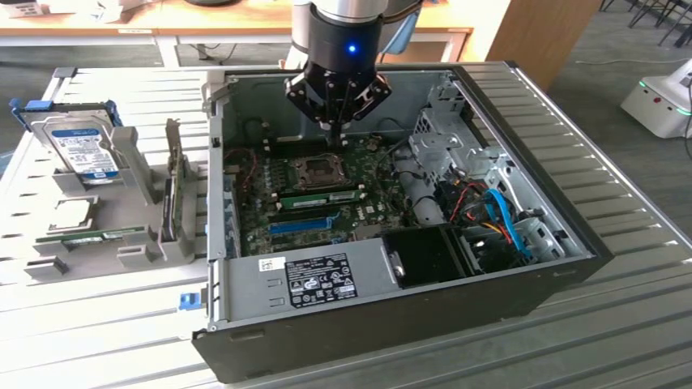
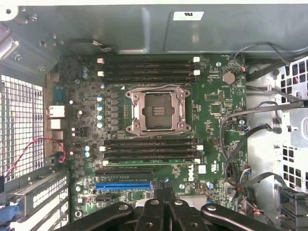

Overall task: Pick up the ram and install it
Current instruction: 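Press down the ram until it locks into place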

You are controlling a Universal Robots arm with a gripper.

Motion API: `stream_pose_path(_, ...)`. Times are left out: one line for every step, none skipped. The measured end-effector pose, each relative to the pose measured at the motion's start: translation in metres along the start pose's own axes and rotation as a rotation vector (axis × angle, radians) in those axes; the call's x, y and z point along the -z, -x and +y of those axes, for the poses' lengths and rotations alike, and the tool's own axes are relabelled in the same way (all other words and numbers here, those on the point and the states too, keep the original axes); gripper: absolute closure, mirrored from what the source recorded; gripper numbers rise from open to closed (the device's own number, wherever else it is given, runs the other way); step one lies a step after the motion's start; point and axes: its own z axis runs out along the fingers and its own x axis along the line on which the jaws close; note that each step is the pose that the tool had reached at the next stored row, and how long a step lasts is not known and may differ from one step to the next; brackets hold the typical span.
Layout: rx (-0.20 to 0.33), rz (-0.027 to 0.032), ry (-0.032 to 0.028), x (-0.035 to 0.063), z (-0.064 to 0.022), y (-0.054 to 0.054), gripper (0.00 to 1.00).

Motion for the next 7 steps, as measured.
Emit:
stream_pose_path(-0.001, -0.0001, 0.0000, 0.0000, 0.0003, 0.0000, 0.89)
stream_pose_path(-0.002, -0.0001, -0.0001, 0.0000, 0.0003, 0.0000, 0.89)
stream_pose_path(-0.002, -0.0001, -0.0001, 0.0000, 0.0003, 0.0000, 0.89)
stream_pose_path(-0.002, -0.0001, -0.0001, -0.0001, 0.0004, -0.0001, 0.89)
stream_pose_path(-0.002, -0.0001, 0.0000, -0.0001, 0.0004, 0.0000, 0.89)
stream_pose_path(-0.002, -0.0001, -0.0001, -0.0001, 0.0004, 0.0000, 0.89)
stream_pose_path(-0.002, -0.0001, -0.0001, -0.0001, 0.0004, -0.0001, 0.89)
